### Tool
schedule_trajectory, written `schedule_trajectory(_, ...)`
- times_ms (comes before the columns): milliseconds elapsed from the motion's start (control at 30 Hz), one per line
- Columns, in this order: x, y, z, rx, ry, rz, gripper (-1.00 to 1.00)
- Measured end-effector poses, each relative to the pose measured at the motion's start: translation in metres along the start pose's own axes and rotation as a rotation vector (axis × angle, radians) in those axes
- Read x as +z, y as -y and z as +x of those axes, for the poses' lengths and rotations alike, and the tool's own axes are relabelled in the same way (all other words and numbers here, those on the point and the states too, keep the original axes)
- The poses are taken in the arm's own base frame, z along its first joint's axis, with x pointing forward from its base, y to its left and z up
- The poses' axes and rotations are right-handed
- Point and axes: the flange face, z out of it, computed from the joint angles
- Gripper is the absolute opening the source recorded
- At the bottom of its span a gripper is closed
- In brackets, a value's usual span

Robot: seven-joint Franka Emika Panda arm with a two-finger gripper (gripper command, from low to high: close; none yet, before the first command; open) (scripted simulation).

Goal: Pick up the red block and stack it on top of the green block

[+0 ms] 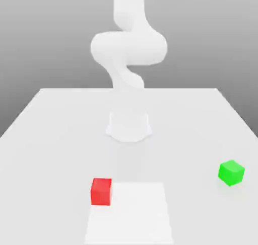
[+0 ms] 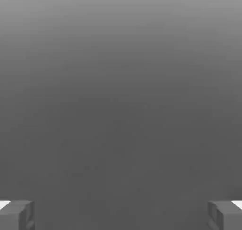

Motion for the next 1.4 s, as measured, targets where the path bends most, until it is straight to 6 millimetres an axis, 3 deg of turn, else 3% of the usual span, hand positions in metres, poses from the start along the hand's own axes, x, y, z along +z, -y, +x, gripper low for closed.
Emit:
schedule_trajectory(100, 0.077, -0.030, -0.003, 0.021, 0.099, -0.063, 0.00)
schedule_trajectory(233, 0.167, -0.075, -0.025, 0.039, 0.213, -0.158, 0.00)
schedule_trajectory(400, 0.258, -0.147, -0.075, 0.049, 0.338, -0.303, 0.00)
schedule_trajectory(533, 0.312, -0.222, -0.130, 0.044, 0.425, -0.454, 0.00)
schedule_trajectory(600, 0.325, -0.258, -0.151, 0.045, 0.451, -0.523, 0.00)
schedule_trajectory(633, 0.330, -0.265, -0.157, 0.042, 0.457, -0.535, 0.00)
schedule_trajectory(967, 0.373, -0.297, -0.185, 0.033, 0.463, -0.547, 0.00)
schedule_trajectory(1000, 0.377, -0.300, -0.189, 0.035, 0.464, -0.548, -1.00)
schedule_trajectory(1233, 0.378, -0.301, -0.190, 0.035, 0.465, -0.548, -1.00)
schedule_trajectory(1400, 0.360, -0.286, -0.175, 0.031, 0.460, -0.544, -1.00)
